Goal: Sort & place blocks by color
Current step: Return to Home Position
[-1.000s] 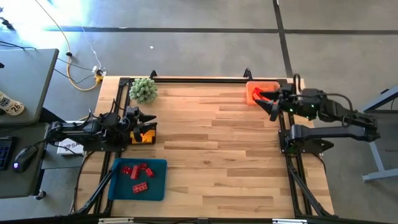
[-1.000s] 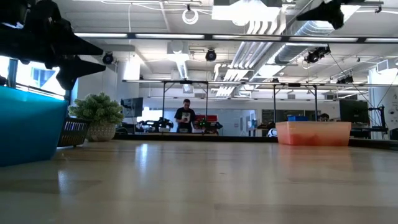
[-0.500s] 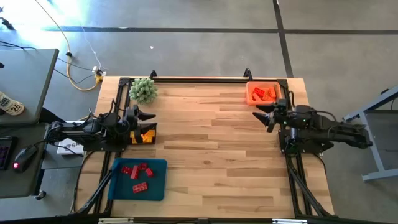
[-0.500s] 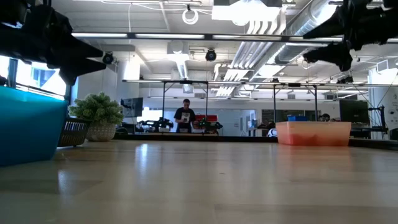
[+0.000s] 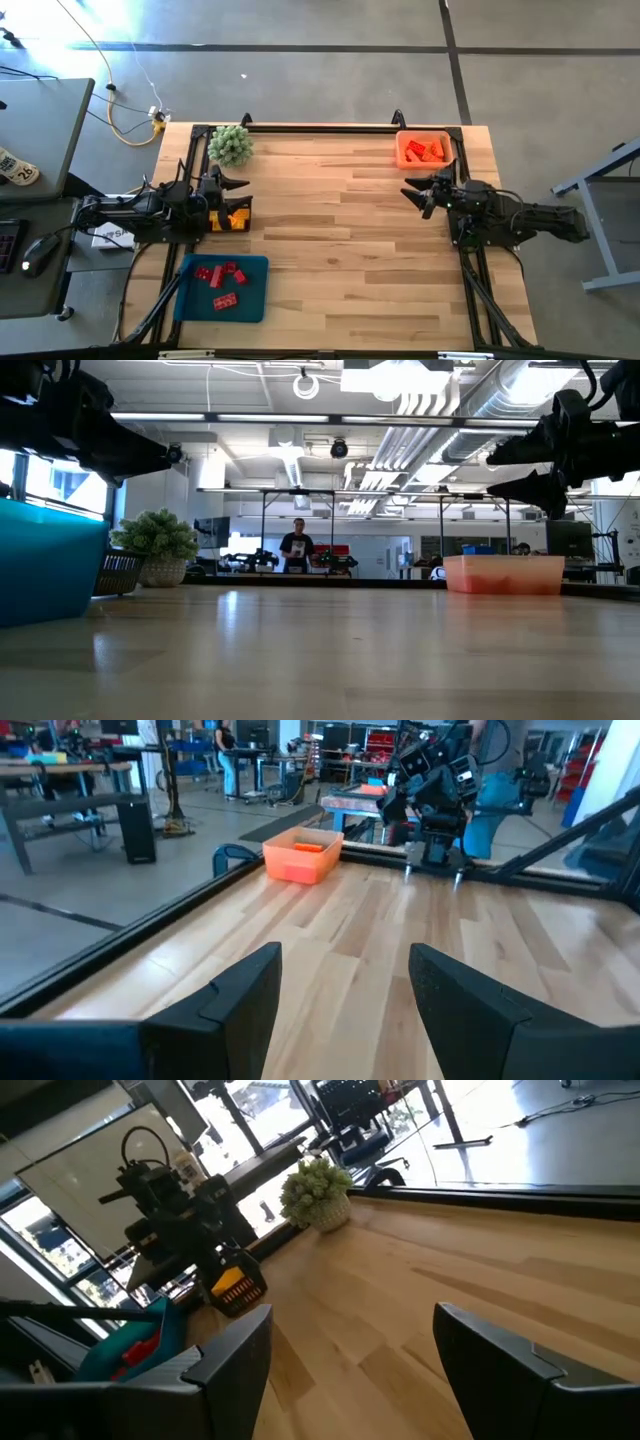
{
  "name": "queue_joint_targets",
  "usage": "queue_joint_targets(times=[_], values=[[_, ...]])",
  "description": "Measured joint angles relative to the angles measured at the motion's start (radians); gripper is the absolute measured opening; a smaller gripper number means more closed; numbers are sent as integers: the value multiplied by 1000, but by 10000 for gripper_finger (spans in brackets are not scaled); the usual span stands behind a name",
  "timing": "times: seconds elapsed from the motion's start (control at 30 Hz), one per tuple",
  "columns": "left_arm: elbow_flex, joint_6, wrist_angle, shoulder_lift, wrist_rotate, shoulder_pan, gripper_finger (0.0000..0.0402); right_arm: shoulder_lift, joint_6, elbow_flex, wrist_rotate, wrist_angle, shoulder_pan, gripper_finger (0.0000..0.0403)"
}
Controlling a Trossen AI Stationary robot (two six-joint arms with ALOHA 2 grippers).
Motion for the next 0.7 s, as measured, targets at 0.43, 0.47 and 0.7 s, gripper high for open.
queue_joint_targets(times=[0.43,0.47,0.7], values=[[0,30,0,0,0,0,209,3,-26,-1,-38,-3,0,261],[0,30,0,0,0,0,209,3,-30,-1,-56,-5,0,261],[0,30,0,0,0,0,209,3,-50,-1,-117,-11,0,261]])
